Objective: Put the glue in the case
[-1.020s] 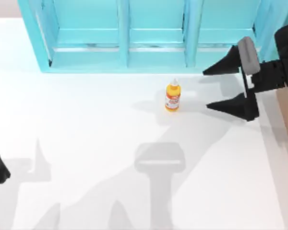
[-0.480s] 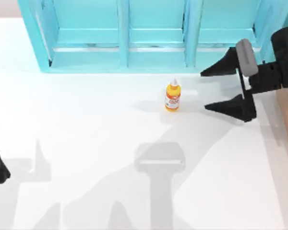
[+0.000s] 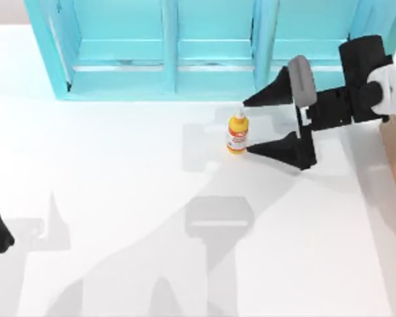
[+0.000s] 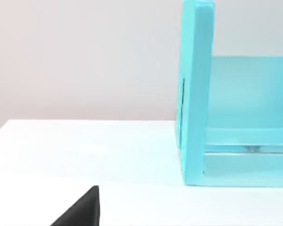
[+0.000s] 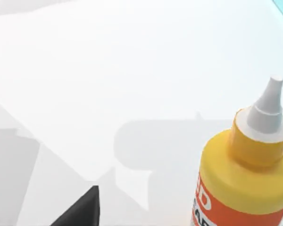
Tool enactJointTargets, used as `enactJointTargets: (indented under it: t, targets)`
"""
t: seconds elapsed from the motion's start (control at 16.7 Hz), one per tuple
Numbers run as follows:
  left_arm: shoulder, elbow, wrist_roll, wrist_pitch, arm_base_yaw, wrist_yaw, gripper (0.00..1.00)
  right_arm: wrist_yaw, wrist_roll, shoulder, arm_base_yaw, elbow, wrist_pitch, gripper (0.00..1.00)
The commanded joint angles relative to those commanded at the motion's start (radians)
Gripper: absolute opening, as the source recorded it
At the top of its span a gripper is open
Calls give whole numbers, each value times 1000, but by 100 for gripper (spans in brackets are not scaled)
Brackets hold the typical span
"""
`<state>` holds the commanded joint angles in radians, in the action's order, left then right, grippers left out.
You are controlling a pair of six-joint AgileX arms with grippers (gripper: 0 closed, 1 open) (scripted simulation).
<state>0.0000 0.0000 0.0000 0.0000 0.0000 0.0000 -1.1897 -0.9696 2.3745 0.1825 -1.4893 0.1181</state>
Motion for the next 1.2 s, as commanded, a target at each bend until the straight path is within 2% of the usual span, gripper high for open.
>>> enactJointTargets:
  t: [0.36, 1.02, 1.2]
  targets:
    - [0, 0, 0, 0, 0, 0, 100, 43, 150, 50, 71, 8, -197, 100]
    - [0, 0, 0, 0, 0, 0, 100, 54, 179, 107, 85, -21, -252, 100]
    - [0, 0, 0, 0, 0, 0, 100, 54, 179, 107, 85, -21, -252, 77]
